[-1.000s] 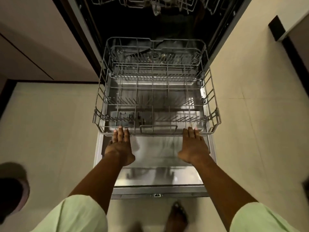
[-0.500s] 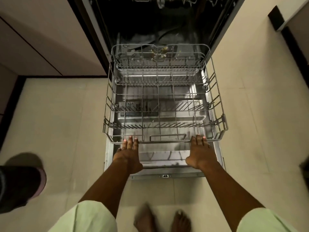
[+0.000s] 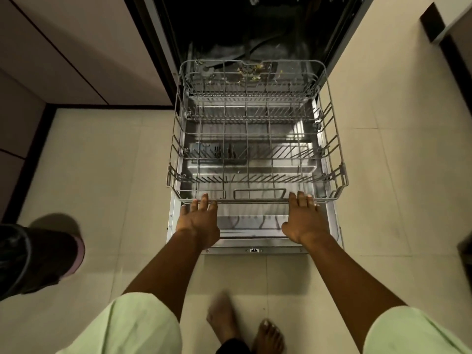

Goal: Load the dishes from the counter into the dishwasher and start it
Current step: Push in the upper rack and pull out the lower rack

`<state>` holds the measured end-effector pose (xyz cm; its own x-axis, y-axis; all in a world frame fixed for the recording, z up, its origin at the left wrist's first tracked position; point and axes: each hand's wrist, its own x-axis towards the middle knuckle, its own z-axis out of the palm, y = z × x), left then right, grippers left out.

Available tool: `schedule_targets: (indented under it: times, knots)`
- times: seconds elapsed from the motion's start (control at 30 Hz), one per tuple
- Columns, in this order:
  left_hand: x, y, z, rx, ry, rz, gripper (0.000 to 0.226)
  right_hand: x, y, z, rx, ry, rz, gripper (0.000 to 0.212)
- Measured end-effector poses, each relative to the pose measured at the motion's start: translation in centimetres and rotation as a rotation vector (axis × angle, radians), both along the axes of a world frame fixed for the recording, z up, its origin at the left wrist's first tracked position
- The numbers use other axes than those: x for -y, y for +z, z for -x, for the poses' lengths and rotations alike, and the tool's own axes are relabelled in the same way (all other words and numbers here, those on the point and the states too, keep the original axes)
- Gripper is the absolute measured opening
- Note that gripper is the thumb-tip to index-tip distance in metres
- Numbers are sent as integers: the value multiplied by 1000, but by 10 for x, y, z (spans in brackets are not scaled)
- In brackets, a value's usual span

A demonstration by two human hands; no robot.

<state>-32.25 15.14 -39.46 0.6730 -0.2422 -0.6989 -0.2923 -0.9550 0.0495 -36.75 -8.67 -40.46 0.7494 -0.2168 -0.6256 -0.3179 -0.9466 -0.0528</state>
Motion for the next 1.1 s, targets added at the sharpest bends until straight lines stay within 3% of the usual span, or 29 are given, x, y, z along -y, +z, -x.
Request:
schedule_targets:
  times: [0.13, 0.33, 0.6, 0.87, 1.1]
  knots:
    - [0, 29, 4, 154, -15, 29, 72, -13, 27, -2, 167, 17, -12, 84]
    - [9, 105, 14, 238, 7, 41, 73, -13, 93, 3, 278, -8, -44, 85]
    - [30, 257, 45, 322, 90, 97, 74, -17, 244, 31, 421, -9, -55, 83]
    - [38, 397, 85, 454, 40, 146, 77, -19, 384, 73, 521, 37, -111, 82]
    - [32, 459, 97, 580, 121, 229, 78, -26, 437, 82, 688, 99, -142, 80]
